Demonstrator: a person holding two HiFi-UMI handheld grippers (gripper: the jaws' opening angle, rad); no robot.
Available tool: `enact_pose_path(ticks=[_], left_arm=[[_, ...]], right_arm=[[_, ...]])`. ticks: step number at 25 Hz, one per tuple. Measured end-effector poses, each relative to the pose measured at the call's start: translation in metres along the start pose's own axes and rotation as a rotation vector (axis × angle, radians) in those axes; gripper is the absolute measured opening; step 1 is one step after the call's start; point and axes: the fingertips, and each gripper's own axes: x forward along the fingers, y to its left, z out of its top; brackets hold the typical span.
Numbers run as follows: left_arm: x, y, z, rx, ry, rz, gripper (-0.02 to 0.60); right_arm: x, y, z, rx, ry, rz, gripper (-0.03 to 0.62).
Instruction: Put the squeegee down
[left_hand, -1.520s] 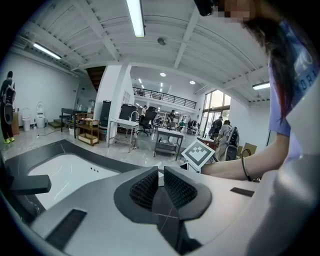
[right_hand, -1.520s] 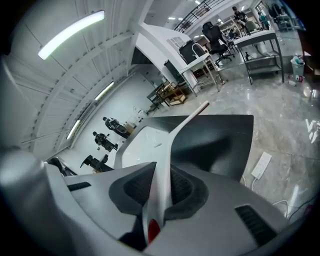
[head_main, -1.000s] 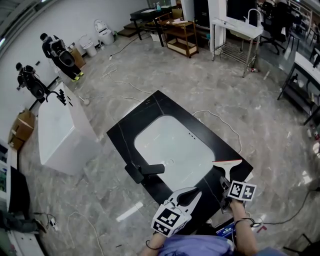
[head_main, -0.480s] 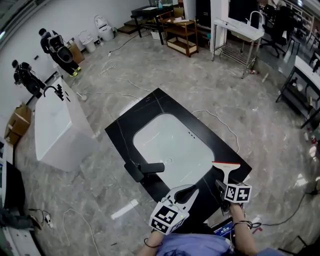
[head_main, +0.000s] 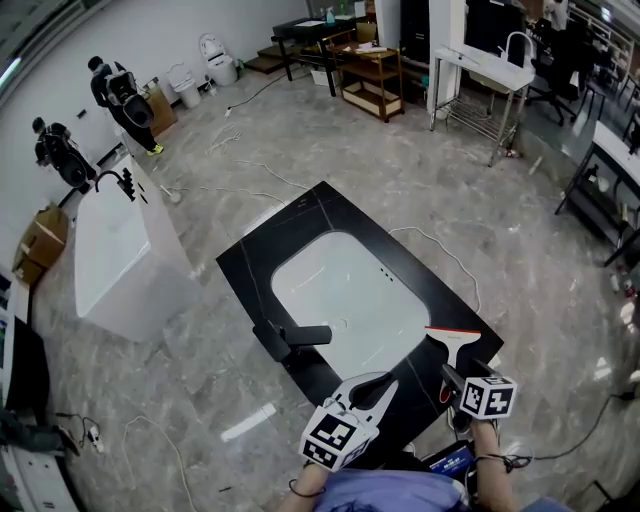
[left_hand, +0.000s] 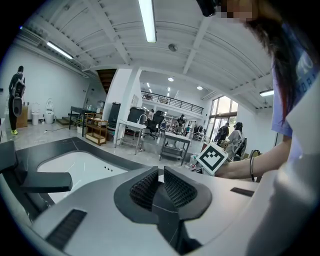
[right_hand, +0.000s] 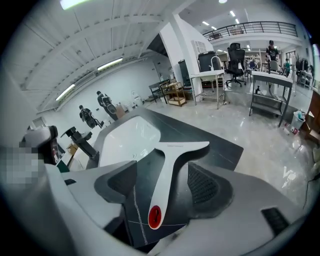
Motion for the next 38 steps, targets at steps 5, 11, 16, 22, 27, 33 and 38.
enact_pose_path(ticks=[5,11,16,22,27,33,38], left_arm=[[0.002,-0.010,0.002,0.006,-0.010,0.006,0.031],[0.000,-0.028,0.003,0.017,-0.011,0.010,0.031],[0.000,-0.049,0.008,0.029,-0.029,0.018,0.031],[0.001,-0.080,0.015,0.059,-0.036,0.021,0.031],[0.001,-0.111,0.011,0.076,-0.031,0.029,0.031],[0.002,-0.157,0.000,0.065,-0.019,0.001,0.031],[-0.006,-0.180,-0.005,0.092,0.003,0.002,0.031]], right_arm=[[-0.032,0.011,0.022,0.029,-0.101,0.064,0.308],[-0.073,0.040,0.039,-0.017,-0.179,0.145,0.308],[-0.107,0.056,0.043,-0.045,-0.230,0.202,0.307],[-0.137,0.055,0.039,-0.057,-0.287,0.199,0.221],[-0.162,0.055,0.021,-0.082,-0.293,0.242,0.221],[-0.185,0.049,0.000,-0.091,-0.292,0.272,0.179],[-0.193,0.050,-0.014,-0.077,-0.281,0.290,0.143]])
